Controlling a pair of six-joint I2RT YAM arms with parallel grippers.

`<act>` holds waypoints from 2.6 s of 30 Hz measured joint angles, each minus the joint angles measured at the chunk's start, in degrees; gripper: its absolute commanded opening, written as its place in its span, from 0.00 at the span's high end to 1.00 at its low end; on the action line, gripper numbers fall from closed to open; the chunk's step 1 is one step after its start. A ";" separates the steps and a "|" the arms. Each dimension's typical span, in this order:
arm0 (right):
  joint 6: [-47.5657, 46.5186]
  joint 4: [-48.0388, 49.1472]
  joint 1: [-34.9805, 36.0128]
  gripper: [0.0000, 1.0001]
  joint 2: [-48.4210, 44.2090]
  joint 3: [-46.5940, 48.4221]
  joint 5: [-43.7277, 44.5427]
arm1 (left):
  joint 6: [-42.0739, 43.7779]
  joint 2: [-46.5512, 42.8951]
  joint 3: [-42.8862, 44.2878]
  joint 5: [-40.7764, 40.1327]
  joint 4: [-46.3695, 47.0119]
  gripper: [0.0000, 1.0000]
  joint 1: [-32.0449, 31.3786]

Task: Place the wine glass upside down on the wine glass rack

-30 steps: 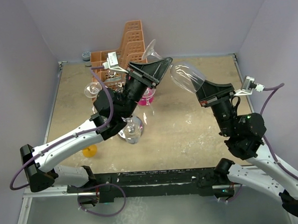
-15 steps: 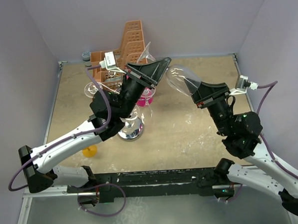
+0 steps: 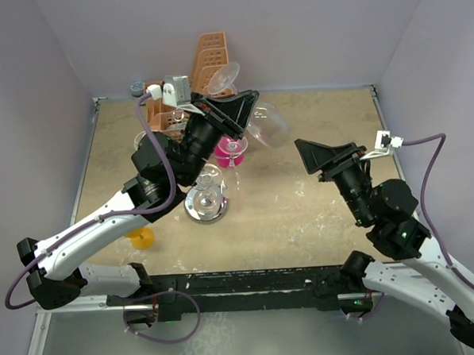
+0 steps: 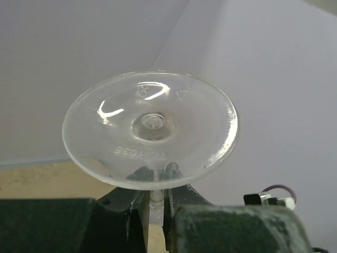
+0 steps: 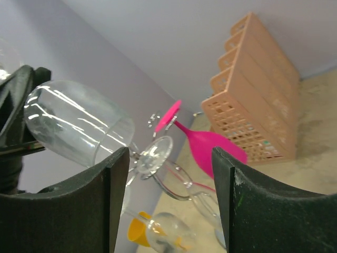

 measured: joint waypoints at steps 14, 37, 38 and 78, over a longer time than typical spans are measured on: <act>-7.28 -13.38 0.00 0.30 3.37 17.53 -1.49 | 25.42 -0.66 -0.04 18.18 -6.75 1.00 0.04; 4.52 -13.62 0.00 0.54 12.17 29.29 -18.60 | 43.04 2.89 -0.72 37.35 -9.38 1.00 0.04; 4.85 -13.84 0.00 0.58 12.33 29.29 -18.95 | 43.06 2.89 -0.72 37.55 -9.27 1.00 0.04; 3.98 -8.24 0.00 1.00 6.16 19.80 -5.55 | -24.81 -1.79 -8.74 22.25 6.40 0.45 0.24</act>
